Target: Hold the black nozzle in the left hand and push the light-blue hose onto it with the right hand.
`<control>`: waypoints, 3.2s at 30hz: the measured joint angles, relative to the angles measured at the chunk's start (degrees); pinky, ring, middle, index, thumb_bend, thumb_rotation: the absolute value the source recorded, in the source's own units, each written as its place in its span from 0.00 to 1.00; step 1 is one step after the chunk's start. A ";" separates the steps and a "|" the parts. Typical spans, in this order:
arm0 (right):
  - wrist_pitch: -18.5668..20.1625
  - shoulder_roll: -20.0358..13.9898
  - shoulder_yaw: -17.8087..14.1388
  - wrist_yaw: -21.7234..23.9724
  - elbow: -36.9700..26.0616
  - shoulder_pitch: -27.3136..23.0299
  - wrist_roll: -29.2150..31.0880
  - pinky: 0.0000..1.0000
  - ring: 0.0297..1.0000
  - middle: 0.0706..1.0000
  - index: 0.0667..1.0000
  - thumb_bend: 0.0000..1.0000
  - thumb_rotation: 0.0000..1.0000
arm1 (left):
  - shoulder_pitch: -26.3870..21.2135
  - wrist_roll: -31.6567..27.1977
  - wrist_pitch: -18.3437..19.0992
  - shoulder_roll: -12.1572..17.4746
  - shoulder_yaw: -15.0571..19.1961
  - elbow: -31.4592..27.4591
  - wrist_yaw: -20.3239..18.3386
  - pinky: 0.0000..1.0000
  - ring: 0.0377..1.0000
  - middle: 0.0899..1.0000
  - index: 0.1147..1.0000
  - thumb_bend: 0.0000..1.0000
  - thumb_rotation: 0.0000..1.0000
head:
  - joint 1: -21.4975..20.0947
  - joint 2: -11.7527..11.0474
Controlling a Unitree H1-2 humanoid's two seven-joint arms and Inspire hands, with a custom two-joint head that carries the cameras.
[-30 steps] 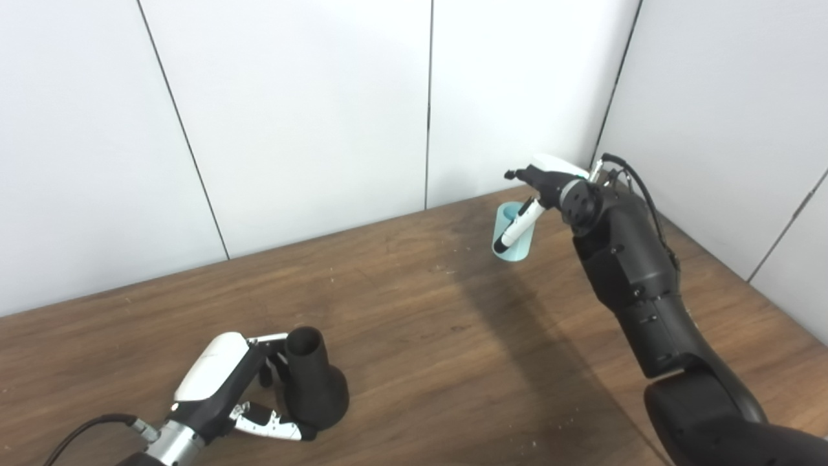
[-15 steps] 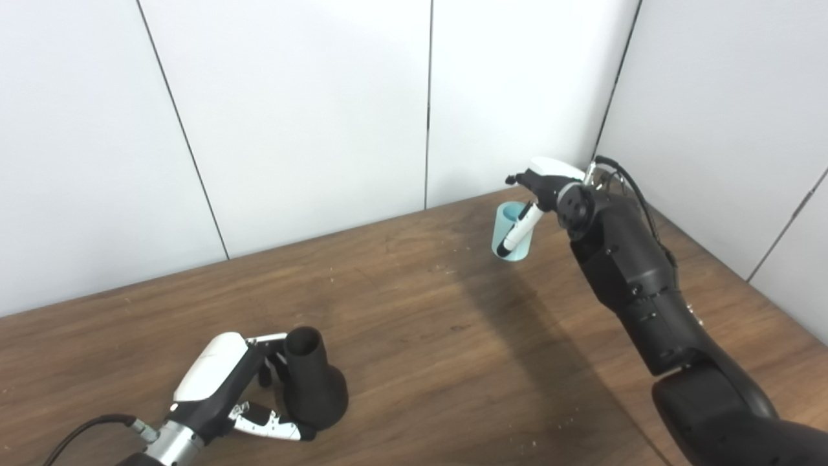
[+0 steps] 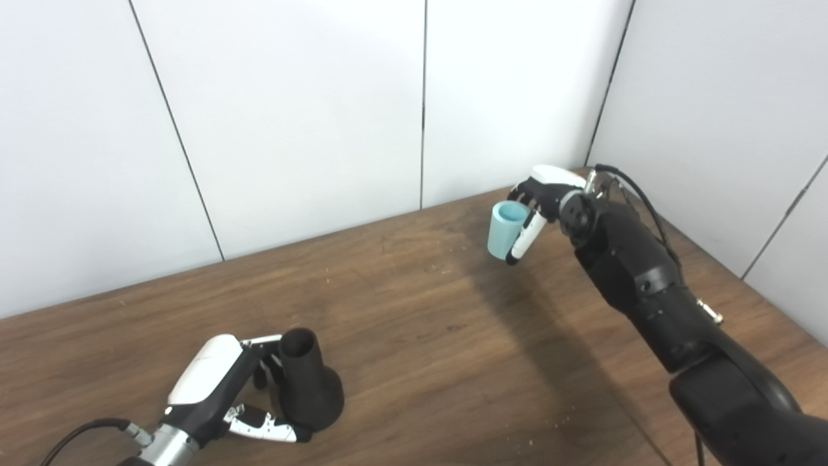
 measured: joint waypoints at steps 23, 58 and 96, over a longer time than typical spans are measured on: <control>0.07 1.21 0.85 -6.49 4.10 0.08 3.15 0.54 0.66 0.75 0.80 0.92 0.12 | 0.33 -0.14 0.00 0.43 -0.01 -0.39 -0.10 0.46 0.45 0.42 0.42 0.53 0.00 | 0.35 0.35; -0.06 2.70 2.90 -12.16 4.10 0.16 5.94 0.51 0.61 0.68 0.78 0.84 0.12 | 0.41 -0.71 0.00 0.70 -0.10 -0.41 -0.15 0.42 0.44 0.41 0.43 0.53 0.00 | 0.88 1.14; 0.02 4.33 2.21 -9.88 -22.12 2.61 10.73 0.36 0.44 0.45 0.43 0.50 0.00 | -0.14 -0.83 0.34 0.93 -0.18 -0.91 -1.79 0.43 0.44 0.41 0.43 0.53 0.00 | 12.12 2.11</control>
